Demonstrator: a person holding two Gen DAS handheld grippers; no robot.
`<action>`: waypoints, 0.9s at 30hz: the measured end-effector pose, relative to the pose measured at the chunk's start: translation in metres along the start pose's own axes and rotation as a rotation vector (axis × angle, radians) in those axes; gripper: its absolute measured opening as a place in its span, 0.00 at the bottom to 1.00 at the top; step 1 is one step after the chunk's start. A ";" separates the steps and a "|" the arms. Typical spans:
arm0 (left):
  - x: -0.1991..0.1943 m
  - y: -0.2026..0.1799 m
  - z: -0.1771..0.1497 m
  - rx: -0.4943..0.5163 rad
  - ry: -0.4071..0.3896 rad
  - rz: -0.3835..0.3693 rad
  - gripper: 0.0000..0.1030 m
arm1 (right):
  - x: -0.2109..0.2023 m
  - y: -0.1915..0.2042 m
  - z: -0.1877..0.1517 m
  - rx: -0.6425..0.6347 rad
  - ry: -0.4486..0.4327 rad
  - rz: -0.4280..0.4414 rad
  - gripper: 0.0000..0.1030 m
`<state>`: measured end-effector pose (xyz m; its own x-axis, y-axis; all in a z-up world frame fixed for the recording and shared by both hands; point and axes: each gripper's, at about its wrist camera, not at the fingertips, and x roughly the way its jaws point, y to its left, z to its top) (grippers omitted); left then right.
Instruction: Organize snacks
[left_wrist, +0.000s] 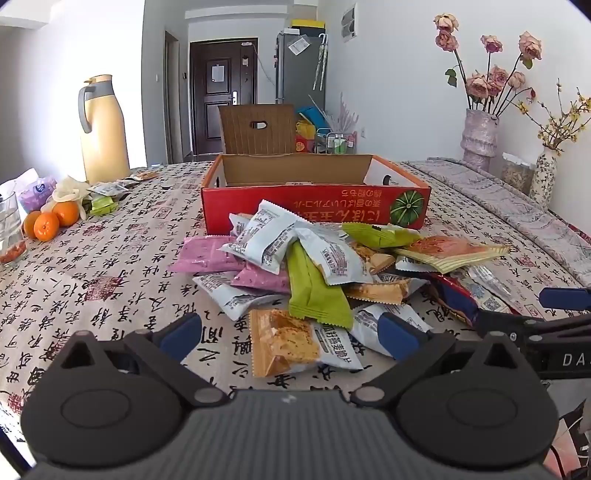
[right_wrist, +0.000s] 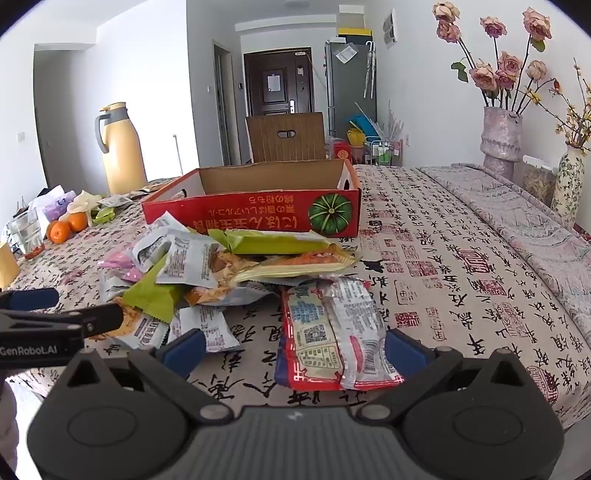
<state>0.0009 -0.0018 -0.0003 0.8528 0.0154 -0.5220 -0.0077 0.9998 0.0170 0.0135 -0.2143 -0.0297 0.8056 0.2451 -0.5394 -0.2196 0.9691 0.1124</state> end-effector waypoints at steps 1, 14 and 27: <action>0.000 0.000 0.000 -0.004 -0.001 0.001 1.00 | 0.000 0.000 0.000 -0.002 0.003 -0.001 1.00; -0.004 -0.001 -0.002 -0.007 -0.024 -0.018 1.00 | 0.003 -0.004 -0.002 -0.001 0.011 0.005 1.00; -0.003 0.001 -0.003 -0.016 -0.019 -0.017 1.00 | 0.006 0.000 -0.002 -0.004 0.026 -0.003 1.00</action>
<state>-0.0032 -0.0006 -0.0016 0.8627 -0.0013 -0.5056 -0.0013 1.0000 -0.0049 0.0167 -0.2127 -0.0346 0.7915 0.2418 -0.5614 -0.2199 0.9696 0.1076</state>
